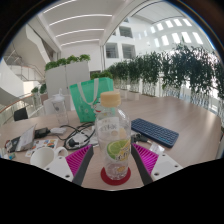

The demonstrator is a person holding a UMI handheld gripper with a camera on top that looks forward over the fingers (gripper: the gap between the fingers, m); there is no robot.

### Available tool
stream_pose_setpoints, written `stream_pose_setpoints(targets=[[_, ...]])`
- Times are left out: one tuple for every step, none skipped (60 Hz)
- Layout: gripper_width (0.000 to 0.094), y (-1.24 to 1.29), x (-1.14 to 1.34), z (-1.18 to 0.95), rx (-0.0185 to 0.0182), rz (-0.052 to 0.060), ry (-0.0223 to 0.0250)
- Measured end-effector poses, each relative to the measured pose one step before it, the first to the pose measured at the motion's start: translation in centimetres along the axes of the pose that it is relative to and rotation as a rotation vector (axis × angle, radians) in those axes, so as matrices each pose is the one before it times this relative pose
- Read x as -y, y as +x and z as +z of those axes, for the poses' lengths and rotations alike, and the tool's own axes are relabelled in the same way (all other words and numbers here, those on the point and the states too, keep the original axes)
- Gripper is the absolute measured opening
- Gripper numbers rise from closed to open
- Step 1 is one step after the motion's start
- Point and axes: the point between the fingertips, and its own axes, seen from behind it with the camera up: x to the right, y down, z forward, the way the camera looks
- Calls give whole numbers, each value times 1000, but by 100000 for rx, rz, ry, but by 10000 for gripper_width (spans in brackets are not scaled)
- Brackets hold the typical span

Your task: Pour water

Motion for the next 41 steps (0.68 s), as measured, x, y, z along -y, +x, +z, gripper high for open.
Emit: stream_pose_setpoints(targets=[[833, -279, -80, -822, -55, 508, -531], [834, -201, -14, -873, -327, 238, -319], [832, 340, -10, -519, -434, 276, -258], [832, -155, -281, -1051, -611, 135, -419], [831, -92, 12, -1031, -573, 57, -65], [832, -185, -3, -1030, -359, 48, 16], [833, -272, 24, -1076, -136, 40, 35], [835, -348, 28, -1081, 58, 36, 8], [833, 47, 250, -994, 159, -38, -192], [833, -1715, 72, -1963, -152, 312, -533], [835, -388, -14, -1127, 39, -2, -336], [835, -413, -26, -1175, 105, -123, -292], [836, -433, 33, -1183, 111, -217, -201], [834, -426, 82, -1154, 30, -292, 31], [835, -308, 518, -1436, -140, -257, 119], [835, -206, 48, -985, -213, -225, 246], [836, -426, 228, -1262, -317, -269, 307], [836, -441, 256, -1235, -321, -311, 375], [834, -417, 243, -1220, -289, -377, 380], [836, -287, 348, -1151, -137, -501, 262], [835, -226, 5, -919, -163, -469, 155], [836, -378, 189, -1143, -306, -405, 142], [835, -365, 229, -1120, -453, -338, 286], [835, -370, 233, -1118, -380, -263, 342], [833, -400, 211, -1090, -172, -189, 288], [835, -386, 222, -1093, -107, -106, 282], [831, -283, 257, -886, -123, 91, 239], [831, 39, -107, -663, -220, 209, 239], [828, -334, 52, -999, -334, 175, -146], [828, -328, 79, -1004, -378, 111, -273], [827, -383, 27, -1009, -350, 30, -269], [826, -408, 10, -996, -302, -73, -213], [828, 100, 72, -702, -79, -248, -54], [825, -88, -76, -553, -77, -424, 6], [827, -282, 59, -836, -78, -494, -109], [828, -254, 26, -798, -54, -553, -59], [826, -237, 57, -768, -39, -638, 29], [827, -225, 93, -719, -37, -685, 108], [830, -54, 125, -803, 52, -699, 241], [836, -282, 76, -487, -53, -507, 330], [837, -163, 111, -619, -68, -474, 243]])
